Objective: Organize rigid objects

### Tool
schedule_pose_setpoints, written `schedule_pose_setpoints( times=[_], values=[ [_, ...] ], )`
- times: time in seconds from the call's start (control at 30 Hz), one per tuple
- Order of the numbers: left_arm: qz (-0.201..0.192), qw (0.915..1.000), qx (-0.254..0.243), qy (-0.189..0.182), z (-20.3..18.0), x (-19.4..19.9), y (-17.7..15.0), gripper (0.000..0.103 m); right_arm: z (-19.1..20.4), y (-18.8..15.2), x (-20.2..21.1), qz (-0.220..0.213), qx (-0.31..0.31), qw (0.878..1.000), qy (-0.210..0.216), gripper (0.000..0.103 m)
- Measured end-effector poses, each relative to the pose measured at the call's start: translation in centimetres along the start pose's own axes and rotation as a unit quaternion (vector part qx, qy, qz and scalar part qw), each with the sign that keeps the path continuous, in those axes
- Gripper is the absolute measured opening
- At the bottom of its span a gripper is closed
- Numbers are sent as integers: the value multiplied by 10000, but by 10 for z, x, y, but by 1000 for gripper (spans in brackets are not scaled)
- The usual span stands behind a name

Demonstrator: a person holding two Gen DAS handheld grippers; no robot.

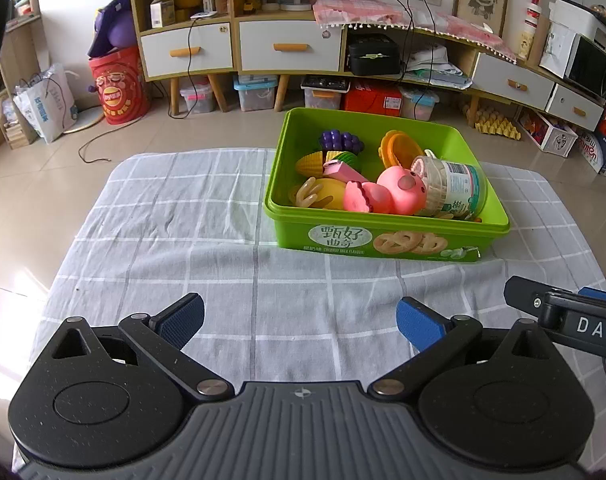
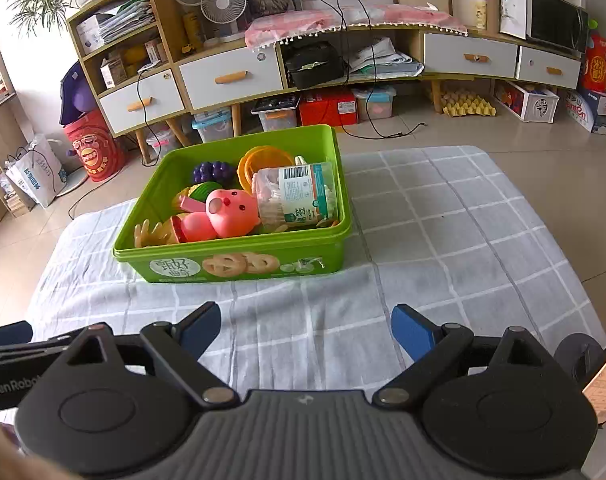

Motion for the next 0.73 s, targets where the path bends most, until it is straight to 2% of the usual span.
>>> schedule_pose_setpoints(
  times=[0.73],
  values=[
    [84, 9999, 78, -25, 5, -10, -6, 101, 3, -5, -4, 25, 75, 10000, -19, 84]
  ],
)
Point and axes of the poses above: each gripper's, at about its wrist camera, not at the fingertips, and x roughly against the way its jaws point, z to its left, y to its top, the point moved 1 cm from there along -x, roughly the way its jaws point, and after that the axes turned 8 degrees about x, right-handed, at the moved point
